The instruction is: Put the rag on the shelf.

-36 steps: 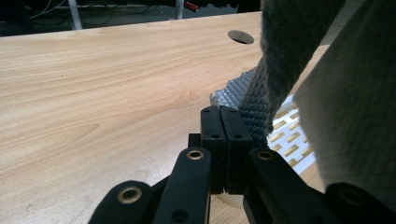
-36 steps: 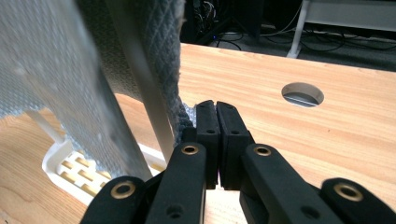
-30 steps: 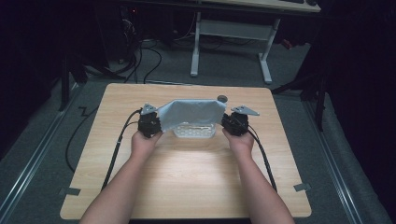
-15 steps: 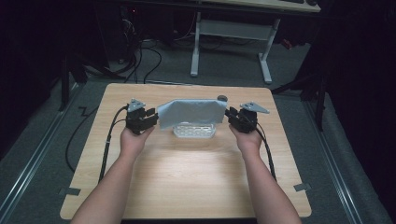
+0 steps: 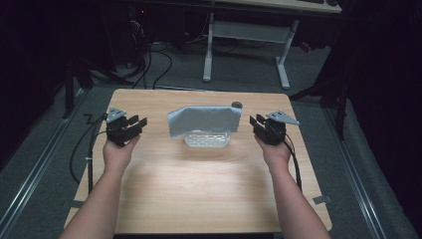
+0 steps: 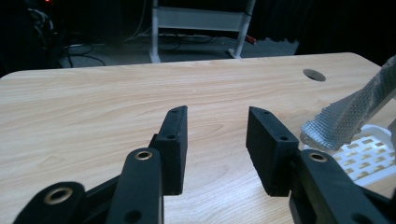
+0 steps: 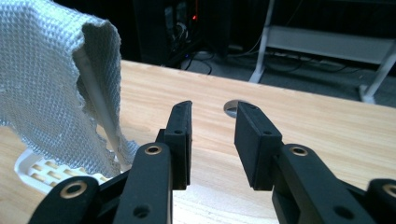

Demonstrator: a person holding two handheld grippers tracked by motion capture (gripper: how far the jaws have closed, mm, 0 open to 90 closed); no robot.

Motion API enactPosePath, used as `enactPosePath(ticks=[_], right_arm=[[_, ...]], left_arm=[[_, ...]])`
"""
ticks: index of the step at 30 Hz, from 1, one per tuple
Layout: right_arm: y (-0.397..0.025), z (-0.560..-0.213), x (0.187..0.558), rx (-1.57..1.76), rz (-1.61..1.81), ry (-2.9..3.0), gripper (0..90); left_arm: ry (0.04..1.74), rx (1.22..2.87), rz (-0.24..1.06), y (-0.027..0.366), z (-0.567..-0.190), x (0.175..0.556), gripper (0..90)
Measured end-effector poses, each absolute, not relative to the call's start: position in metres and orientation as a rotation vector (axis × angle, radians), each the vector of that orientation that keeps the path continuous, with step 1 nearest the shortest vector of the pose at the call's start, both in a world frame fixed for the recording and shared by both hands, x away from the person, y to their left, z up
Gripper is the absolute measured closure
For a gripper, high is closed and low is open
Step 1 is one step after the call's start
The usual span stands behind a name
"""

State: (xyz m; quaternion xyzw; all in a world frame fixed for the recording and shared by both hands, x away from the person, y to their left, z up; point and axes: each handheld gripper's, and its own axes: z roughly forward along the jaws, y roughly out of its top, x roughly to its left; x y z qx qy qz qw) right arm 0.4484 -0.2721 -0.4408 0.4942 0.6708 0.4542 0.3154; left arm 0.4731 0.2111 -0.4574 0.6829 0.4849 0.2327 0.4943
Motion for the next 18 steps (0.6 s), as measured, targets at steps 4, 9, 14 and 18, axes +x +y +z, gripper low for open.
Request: enactPosePath(ticks=[4,9,14,18], right_arm=[[-0.273,-0.442,0.444,1.314,1.188,1.774,66.4],[-0.271,-0.438,0.43,1.311,1.192,1.798,63.3],[-0.263,-0.433,0.408,1.23,1.142,1.815,61.5],[-0.259,-0.43,0.386,1.208,1.163,1.84,56.8]], left_arm=[[1.169,1.666,0.591,0.213,-0.455,0.465,57.5],[1.168,1.721,0.593,0.21,-0.452,0.45,50.2],[1.14,1.739,0.579,0.205,-0.456,0.425,46.3],[1.119,1.766,0.552,0.198,-0.464,0.404,43.9]])
